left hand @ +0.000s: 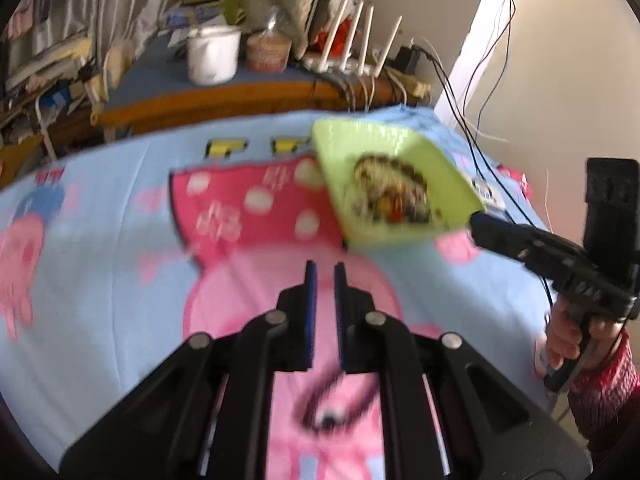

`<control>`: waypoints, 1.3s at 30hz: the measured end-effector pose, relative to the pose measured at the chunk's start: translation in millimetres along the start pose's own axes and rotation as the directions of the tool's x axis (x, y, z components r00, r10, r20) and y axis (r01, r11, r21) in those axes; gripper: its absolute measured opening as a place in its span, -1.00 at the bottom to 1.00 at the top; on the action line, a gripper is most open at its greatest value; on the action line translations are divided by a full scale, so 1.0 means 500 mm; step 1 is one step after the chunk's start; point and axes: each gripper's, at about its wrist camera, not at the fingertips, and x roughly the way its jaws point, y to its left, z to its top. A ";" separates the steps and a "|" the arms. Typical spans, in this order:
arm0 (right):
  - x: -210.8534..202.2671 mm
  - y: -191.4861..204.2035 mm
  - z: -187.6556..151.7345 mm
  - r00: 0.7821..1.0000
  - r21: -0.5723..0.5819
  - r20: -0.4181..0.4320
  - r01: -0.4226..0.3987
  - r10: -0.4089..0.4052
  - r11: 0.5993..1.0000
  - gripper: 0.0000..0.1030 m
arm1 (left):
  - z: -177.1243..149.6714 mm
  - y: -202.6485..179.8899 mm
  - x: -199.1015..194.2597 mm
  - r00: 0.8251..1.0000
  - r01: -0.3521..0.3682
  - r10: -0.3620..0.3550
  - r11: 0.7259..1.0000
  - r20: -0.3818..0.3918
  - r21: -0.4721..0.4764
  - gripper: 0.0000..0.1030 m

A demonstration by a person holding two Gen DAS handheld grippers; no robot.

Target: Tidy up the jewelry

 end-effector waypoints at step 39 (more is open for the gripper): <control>0.043 0.170 -0.196 0.972 -0.198 -0.235 -0.038 -0.010 0.979 -1.00 | -0.255 -0.037 -0.088 1.000 -0.015 0.017 0.995 -0.016 0.101 -1.00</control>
